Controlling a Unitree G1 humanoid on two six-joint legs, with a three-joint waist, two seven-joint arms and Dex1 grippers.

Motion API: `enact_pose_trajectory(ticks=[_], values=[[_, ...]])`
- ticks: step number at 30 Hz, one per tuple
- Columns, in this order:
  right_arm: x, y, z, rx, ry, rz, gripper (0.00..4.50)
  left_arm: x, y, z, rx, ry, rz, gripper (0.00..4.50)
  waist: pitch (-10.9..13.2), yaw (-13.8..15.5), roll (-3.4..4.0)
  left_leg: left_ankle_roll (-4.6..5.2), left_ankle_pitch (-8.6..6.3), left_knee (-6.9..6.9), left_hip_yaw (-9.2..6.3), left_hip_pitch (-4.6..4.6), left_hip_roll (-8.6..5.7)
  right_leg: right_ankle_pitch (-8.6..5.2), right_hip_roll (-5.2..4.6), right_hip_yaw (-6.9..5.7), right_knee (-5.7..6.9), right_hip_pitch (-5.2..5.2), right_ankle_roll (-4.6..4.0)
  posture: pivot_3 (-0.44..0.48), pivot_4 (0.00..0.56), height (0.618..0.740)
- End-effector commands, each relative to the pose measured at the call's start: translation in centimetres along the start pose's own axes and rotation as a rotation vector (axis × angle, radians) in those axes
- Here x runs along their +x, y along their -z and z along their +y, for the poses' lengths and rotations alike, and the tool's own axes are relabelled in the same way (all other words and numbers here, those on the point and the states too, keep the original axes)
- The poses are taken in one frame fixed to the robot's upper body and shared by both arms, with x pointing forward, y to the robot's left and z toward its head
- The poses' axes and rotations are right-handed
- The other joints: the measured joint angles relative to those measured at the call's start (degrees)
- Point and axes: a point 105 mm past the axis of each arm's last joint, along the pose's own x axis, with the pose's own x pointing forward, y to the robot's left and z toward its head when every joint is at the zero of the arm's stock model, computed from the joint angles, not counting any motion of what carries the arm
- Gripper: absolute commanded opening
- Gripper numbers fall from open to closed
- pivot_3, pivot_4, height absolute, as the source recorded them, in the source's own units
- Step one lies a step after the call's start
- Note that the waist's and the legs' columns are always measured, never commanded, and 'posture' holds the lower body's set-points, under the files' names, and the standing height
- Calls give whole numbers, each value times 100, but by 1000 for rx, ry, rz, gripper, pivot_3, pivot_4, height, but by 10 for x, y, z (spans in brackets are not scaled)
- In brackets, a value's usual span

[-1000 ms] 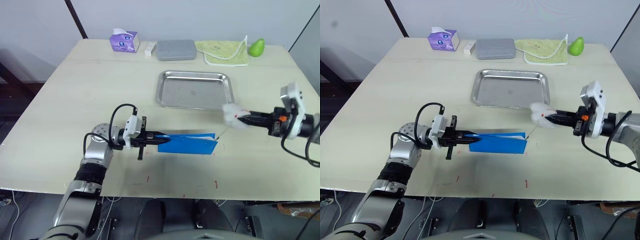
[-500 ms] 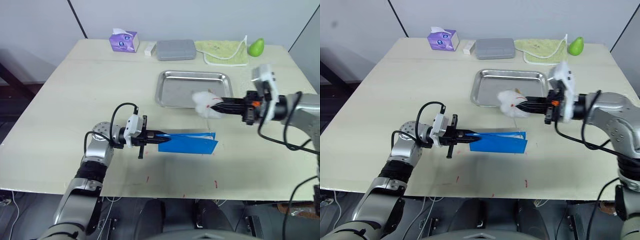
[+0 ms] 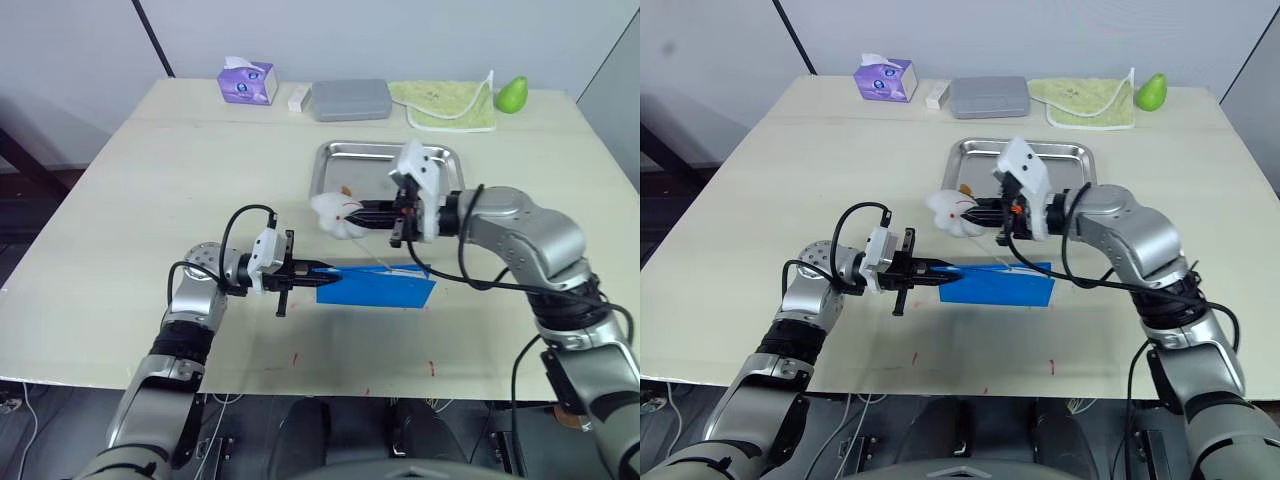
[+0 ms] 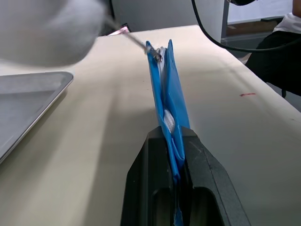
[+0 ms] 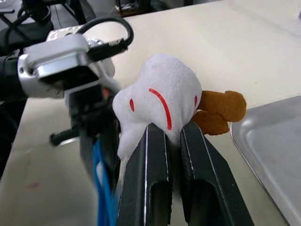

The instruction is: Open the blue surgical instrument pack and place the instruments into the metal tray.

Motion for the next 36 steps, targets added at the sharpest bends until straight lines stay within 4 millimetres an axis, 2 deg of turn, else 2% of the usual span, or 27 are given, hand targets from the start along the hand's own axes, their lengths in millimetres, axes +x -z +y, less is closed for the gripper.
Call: enact_pose_trajectory(ticks=[1, 5, 25, 31, 36], values=[[5, -23, -1, -68, 14, -64, 17, 4, 6, -7, -4, 45, 36, 0, 0, 7, 0, 0, 0, 0, 1, -1, 0, 0, -1, 0, -1, 0, 0, 0, 150, 736], [17, -23, -1, -55, 13, -76, 17, 6, 7, -6, -3, 41, 34, 0, 0, -1, 0, 0, 0, 1, 3, 1, 0, 0, -2, 1, 2, -1, 0, 0, 150, 736], [41, -3, 11, -4, 9, -68, 17, 8, 10, -5, -2, 33, 33, 0, 0, -2, 1, 0, 0, 1, 3, 0, 0, 0, -2, 1, 2, -2, 0, 0, 150, 736], [33, -9, 10, -16, 18, -103, 17, 7, 11, -5, -5, 33, 38, 0, 0, -2, 1, 0, 0, 0, 3, 0, 0, 0, -2, 1, 1, -2, 0, 0, 150, 736], [4, -10, 19, 0, 7, -160, 17, 3, 13, -6, -9, 23, 42, 0, 0, 4, 1, 0, 0, 0, 2, -1, 0, 0, -2, 1, 1, -1, 0, 0, 150, 736]])
